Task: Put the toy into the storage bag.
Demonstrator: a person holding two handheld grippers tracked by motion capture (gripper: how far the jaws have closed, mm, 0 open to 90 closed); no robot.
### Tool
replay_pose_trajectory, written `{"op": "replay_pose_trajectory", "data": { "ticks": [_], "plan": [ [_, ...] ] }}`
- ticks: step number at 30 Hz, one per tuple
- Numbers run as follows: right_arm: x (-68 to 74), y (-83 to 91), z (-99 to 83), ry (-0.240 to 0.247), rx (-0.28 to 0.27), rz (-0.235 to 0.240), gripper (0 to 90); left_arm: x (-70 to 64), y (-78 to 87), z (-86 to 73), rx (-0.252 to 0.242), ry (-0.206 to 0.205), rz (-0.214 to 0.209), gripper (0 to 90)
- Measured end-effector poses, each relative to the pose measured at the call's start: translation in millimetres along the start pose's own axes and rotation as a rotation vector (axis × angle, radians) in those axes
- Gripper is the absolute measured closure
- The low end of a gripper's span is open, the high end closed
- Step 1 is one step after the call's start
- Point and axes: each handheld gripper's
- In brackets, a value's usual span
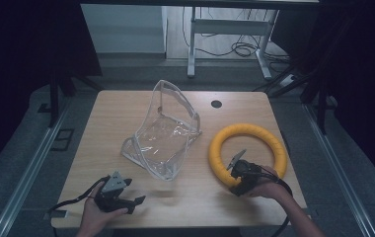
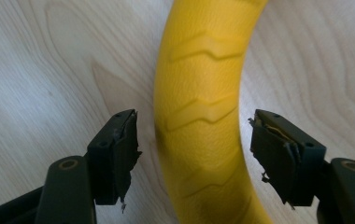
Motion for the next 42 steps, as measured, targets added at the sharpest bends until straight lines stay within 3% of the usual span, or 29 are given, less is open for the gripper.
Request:
{"op": "replay_pose_trajectory", "data": {
  "ticks": [12,17,28,42],
  "plan": [
    [2.1,-8.0,5.3,0.066,0.072,0.019,40.2,0.2,-0.9,-0.1,0.003,0.001,-0.002,20.2],
    [-0.1,-10.2,7.2,0.085,0.088,0.011,47.7,0.2,-0.9,0.0,0.002,0.003,-0.003,20.2],
    [-6.9,-15.8,16.8,0.161,0.149,0.089,50.5,-0.2,-1.0,-0.5,0.005,0.001,-0.004,20.2],
    [-29.7,5.9,13.5,0.065,0.008,0.161,50.9,-0.1,0.0,0.3,-0.014,0.008,-0.022,20.3]
  ]
}}
Point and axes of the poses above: each handheld gripper's, and its own axes: y roughly backward along the jaws, z roughly out of its top, x roughly to its left, and after that the axes turned 15 degrees about -z, right-handed
